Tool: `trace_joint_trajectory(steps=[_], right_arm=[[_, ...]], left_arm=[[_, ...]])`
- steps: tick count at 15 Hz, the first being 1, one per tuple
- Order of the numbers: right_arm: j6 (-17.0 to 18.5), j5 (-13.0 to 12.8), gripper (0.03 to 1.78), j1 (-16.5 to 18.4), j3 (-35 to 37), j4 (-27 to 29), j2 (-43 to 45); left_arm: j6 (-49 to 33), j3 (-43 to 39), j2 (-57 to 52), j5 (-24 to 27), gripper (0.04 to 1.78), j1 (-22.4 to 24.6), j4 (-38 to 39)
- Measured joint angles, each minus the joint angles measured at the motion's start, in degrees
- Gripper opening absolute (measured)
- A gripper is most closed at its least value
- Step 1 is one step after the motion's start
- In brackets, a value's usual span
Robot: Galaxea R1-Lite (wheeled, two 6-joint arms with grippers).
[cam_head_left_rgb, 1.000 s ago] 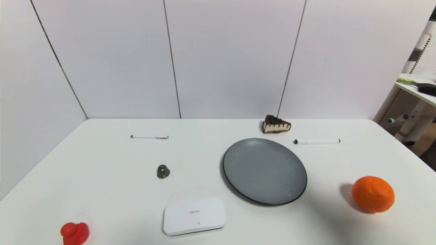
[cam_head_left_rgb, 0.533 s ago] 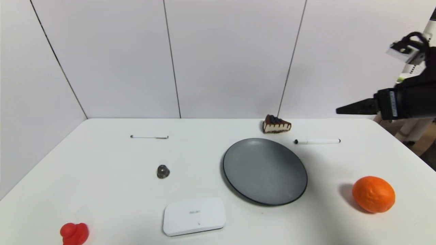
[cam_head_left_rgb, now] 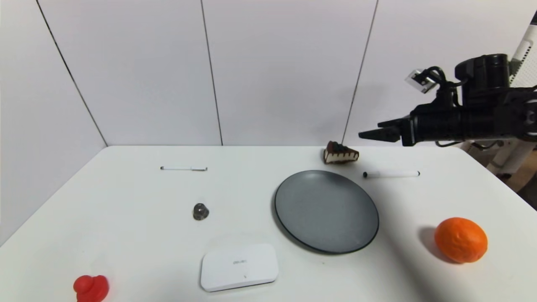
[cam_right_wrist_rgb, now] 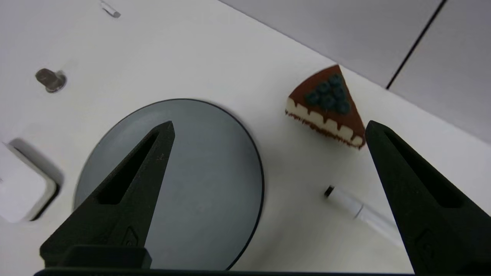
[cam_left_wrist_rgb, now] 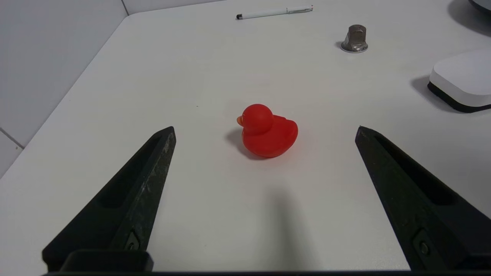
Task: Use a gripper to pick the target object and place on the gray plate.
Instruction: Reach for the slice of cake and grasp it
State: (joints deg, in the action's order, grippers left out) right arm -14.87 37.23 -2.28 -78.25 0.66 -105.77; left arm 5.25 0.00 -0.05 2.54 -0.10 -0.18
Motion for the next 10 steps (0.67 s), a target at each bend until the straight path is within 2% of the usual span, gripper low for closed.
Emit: trace_joint_trajectory(steps=[2,6,8,10], right_arm=[[-2.1,0.5,1.71,0.1,-1.8,-2.9,-4.0],[-2.9,0.8,1.71,0.1,-7.4,-9.2,-12.3],[-3.1,2.0,1.71,0.1,-9.4,-13.0,-16.0],[-3.1,3.8,1.71,0.1,-10.1,-14.3,-18.3]], left_arm=[[0.0,0.0,0.0,0.0,1.69,0.0,0.0],[0.0,0.0,0.0,0.0,1.69,0.0,0.0],[0.0,0.0,0.0,0.0,1.69,0.0,0.0],[0.0,0.0,0.0,0.0,1.69,0.0,0.0]])
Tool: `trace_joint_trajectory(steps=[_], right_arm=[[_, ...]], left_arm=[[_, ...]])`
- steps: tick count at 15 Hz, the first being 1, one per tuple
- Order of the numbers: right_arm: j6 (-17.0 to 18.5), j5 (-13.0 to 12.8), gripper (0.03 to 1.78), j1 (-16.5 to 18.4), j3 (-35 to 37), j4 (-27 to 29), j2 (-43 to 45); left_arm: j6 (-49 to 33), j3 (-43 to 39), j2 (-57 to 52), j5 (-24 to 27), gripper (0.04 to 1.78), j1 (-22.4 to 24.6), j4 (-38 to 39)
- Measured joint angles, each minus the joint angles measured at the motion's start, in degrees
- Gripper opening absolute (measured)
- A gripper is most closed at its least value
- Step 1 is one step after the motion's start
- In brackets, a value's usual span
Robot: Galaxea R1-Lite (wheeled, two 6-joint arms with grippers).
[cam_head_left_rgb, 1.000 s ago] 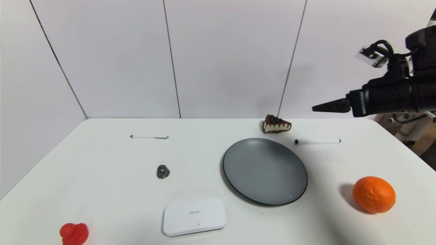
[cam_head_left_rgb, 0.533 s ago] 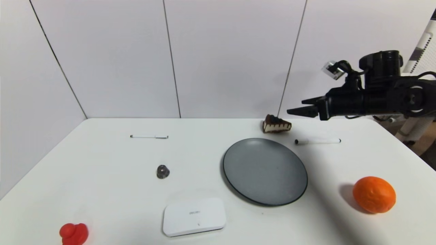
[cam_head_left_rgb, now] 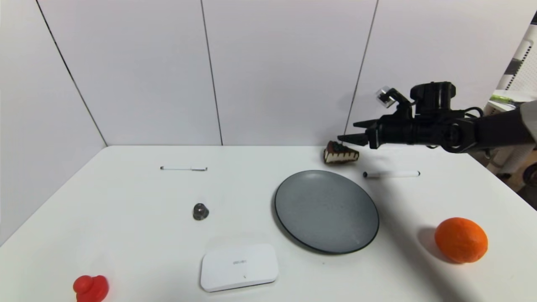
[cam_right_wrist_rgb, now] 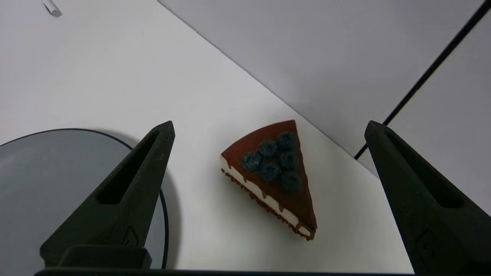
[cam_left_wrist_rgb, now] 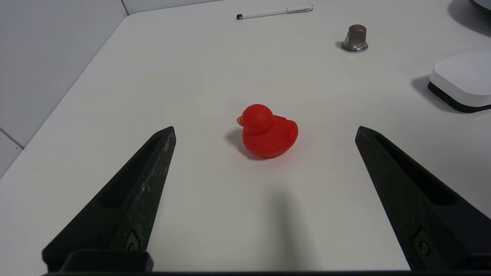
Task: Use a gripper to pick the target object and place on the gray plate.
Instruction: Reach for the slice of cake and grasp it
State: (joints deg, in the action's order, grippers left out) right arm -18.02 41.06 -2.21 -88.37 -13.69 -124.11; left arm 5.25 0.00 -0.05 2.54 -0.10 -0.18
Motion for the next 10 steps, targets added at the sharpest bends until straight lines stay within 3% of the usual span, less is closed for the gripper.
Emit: trace_joint_trajectory(steps=[6,10], right_arm=[[-0.1,0.2,1.71,-0.5,-0.3,-2.6,-2.6],[-2.5,0.5,1.71,-0.5,-0.4,-5.7,-4.9]], left_arm=[[0.0,0.0,0.0,0.0,1.69,0.0,0.0],[0.0,0.0,0.0,0.0,1.69,0.0,0.0]])
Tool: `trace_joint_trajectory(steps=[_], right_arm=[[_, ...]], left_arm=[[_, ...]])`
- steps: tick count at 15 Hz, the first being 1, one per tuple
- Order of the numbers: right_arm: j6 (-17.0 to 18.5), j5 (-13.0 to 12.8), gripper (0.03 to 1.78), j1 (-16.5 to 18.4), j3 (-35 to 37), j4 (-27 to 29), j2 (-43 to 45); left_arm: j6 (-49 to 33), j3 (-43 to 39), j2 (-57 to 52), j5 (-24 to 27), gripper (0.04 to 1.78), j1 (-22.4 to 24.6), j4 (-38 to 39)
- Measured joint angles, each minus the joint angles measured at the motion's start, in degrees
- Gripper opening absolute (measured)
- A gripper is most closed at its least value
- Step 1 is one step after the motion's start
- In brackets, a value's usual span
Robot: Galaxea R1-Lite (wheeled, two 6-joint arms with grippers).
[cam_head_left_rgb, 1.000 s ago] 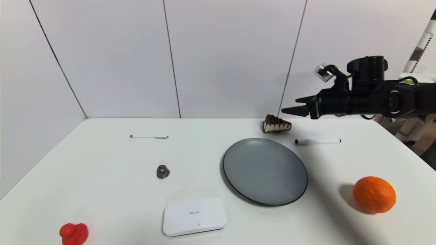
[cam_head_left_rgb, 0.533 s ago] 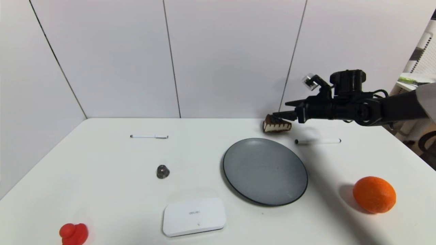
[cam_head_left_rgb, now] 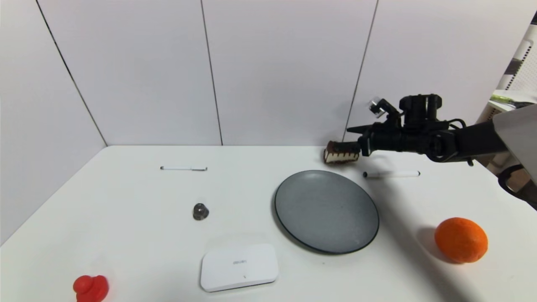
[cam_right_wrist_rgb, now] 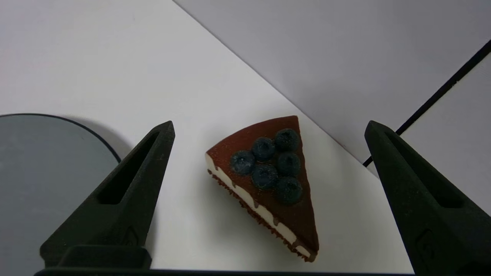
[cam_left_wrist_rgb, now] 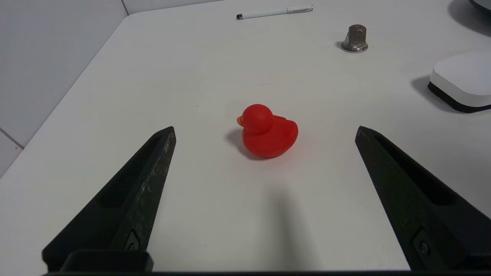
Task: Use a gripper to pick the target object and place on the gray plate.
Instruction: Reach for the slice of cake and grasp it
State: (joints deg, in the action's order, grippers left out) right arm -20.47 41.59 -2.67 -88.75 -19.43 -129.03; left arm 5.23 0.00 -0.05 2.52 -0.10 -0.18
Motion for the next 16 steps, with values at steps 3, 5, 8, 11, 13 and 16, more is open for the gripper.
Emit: trace_joint_trajectory(steps=[3,5,8,11,13,16], right_arm=[[-0.2,0.0,1.71,0.0,-1.7,-0.2,-2.2],[-0.2,0.0,1.71,0.0,-2.4,0.0,-3.3],[-0.3,0.0,1.71,0.1,-2.7,0.0,-4.4],[-1.4,0.0,1.71,0.0,-2.7,0.0,-5.3],[-2.2,0.0,1.71,0.0,-2.7,0.1,-5.9],[-3.0,0.0,1.71,0.0,-2.7,-0.2,-6.7]], left_arm=[[0.0,0.0,0.0,0.0,1.69,0.0,0.0],[0.0,0.0,0.0,0.0,1.69,0.0,0.0],[0.0,0.0,0.0,0.0,1.69,0.0,0.0],[0.0,0.0,0.0,0.0,1.69,0.0,0.0],[0.0,0.0,0.0,0.0,1.69,0.0,0.0],[0.0,0.0,0.0,0.0,1.69,0.0,0.0]])
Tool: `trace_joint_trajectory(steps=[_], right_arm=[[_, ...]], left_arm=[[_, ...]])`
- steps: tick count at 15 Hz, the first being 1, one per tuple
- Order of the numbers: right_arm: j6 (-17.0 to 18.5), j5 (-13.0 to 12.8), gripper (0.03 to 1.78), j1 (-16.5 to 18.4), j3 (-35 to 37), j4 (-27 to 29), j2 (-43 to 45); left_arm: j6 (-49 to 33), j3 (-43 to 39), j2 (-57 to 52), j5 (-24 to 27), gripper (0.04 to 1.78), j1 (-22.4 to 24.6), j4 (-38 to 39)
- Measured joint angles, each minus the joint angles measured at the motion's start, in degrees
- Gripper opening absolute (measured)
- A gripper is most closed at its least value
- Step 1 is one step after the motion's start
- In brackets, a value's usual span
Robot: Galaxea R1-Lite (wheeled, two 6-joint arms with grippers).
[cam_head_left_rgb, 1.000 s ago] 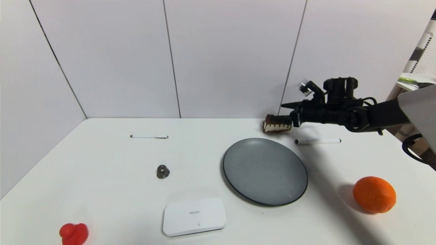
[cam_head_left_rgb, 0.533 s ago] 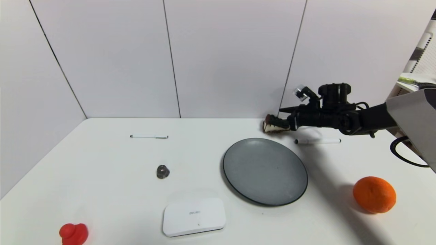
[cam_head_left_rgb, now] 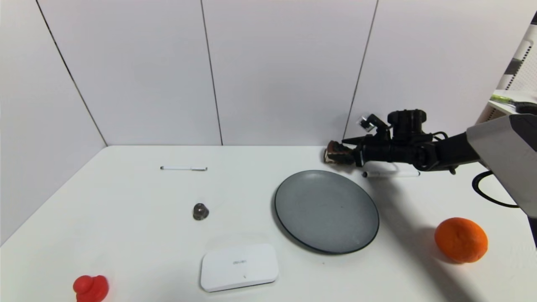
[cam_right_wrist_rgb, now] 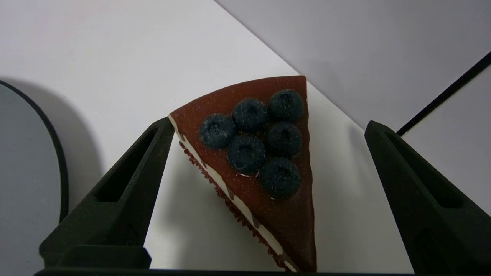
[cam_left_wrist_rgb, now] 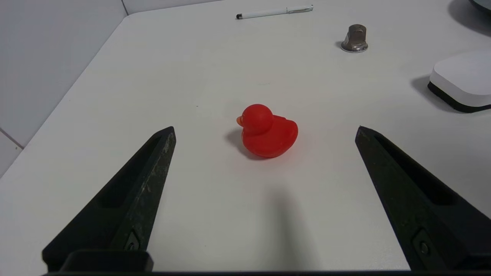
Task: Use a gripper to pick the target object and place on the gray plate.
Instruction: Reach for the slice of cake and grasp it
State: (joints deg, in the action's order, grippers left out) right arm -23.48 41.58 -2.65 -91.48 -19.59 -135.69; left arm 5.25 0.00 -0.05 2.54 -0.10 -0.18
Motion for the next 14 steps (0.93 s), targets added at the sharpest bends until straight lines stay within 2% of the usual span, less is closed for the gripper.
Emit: trace_joint_trajectory(steps=[7,11,14], right_arm=[[0.1,0.0,1.71,0.0,-1.9,-0.3,-1.0],[-0.7,-0.1,1.10,0.1,-2.1,-0.3,-1.4],[-1.5,-0.1,0.82,0.1,-2.1,-0.3,-1.6]], left_arm=[[0.0,0.0,0.0,0.0,1.69,0.0,0.0],[0.0,0.0,0.0,0.0,1.69,0.0,0.0],[0.0,0.0,0.0,0.0,1.69,0.0,0.0]])
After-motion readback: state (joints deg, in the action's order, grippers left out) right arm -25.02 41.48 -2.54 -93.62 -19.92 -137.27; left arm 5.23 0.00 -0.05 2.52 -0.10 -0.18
